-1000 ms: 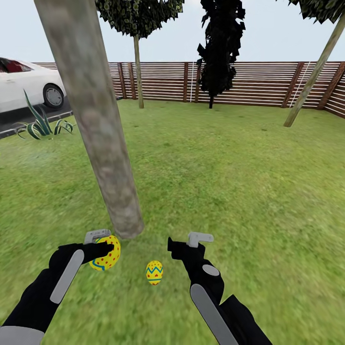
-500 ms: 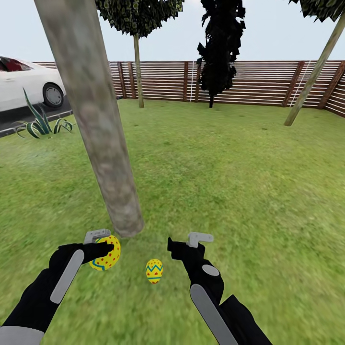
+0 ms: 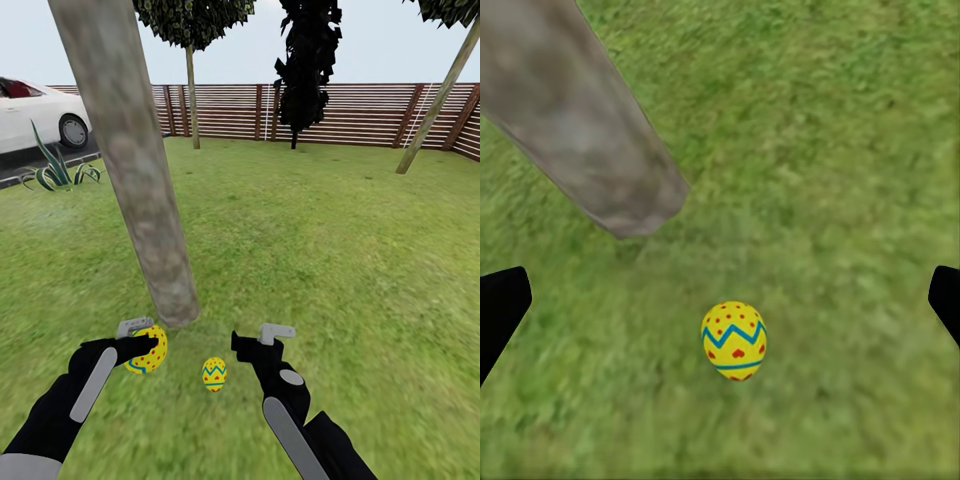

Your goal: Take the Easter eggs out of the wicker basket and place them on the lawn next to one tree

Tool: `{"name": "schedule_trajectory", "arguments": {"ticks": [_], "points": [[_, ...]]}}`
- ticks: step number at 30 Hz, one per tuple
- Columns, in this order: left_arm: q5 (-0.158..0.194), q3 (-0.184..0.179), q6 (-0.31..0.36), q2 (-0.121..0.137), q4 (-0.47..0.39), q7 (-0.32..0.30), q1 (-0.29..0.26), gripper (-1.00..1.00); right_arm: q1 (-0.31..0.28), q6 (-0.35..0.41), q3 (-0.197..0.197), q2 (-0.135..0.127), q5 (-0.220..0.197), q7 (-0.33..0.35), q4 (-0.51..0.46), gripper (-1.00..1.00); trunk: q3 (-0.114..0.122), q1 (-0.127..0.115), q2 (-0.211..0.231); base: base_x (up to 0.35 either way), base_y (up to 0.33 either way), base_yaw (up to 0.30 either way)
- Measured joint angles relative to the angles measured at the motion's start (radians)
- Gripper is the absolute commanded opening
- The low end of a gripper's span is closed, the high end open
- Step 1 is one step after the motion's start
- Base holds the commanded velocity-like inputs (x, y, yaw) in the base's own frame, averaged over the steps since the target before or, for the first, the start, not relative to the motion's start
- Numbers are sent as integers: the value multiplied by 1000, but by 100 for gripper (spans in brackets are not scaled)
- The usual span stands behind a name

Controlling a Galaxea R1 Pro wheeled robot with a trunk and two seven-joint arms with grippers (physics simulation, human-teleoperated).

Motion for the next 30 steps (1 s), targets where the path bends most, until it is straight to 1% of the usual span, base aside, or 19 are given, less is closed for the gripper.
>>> {"name": "schedule_trajectory", "arguments": {"ticks": [18,30], "points": [[3,1,-3,0,0,4,0,-100,0,-3,2,0,-1,0,0,100,-56,69,-126,0,0,0],[3,9,-4,0,1,4,0,-100,0,-2,3,0,-2,0,0,100,-94,115,-210,0,0,0]]}}
